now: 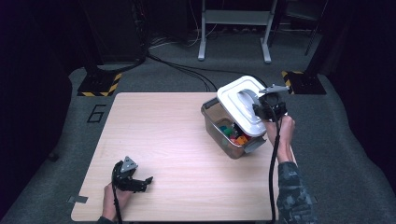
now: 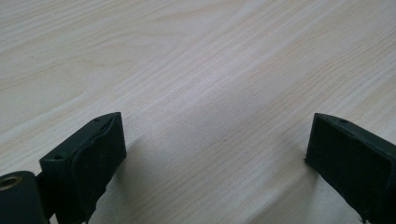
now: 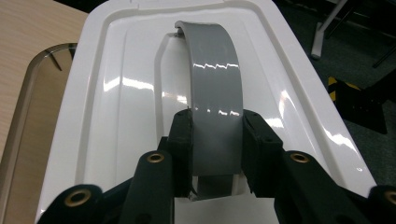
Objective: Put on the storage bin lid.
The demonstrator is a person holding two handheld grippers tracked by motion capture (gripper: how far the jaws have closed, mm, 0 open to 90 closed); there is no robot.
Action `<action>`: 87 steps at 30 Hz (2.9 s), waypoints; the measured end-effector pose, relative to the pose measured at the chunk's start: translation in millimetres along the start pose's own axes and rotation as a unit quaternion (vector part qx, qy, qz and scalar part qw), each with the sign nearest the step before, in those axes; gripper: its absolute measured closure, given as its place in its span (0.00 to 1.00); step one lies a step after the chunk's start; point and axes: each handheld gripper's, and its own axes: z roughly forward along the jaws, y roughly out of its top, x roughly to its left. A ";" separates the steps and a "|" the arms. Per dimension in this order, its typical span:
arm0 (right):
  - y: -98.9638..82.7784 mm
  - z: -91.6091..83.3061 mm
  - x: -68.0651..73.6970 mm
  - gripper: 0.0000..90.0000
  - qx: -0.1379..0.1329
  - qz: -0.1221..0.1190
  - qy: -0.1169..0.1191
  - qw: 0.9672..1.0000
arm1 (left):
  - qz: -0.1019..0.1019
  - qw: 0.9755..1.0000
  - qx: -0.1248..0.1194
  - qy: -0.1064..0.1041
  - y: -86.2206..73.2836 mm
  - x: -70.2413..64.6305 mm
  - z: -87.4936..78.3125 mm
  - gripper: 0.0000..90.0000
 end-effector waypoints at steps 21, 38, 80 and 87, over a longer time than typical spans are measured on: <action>-12.7 30.2 29.1 0.75 0.042 0.009 0.085 0.995 | -0.003 1.000 -0.001 -0.001 -0.1 -0.3 0.1 0.05; -23.3 34.2 31.1 0.74 0.051 0.016 0.098 0.994 | -0.004 1.000 -0.001 -0.001 -0.1 -0.5 0.1 0.05; -46.6 -27.3 150.0 0.04 -0.029 -0.082 0.199 0.976 | 0.001 1.000 -0.001 0.001 0.0 -0.1 -0.1 0.05; -80.0 -16.5 179.1 0.03 -0.018 -0.097 0.211 0.972 | -0.002 1.000 -0.008 0.002 -0.6 -0.7 1.1 0.05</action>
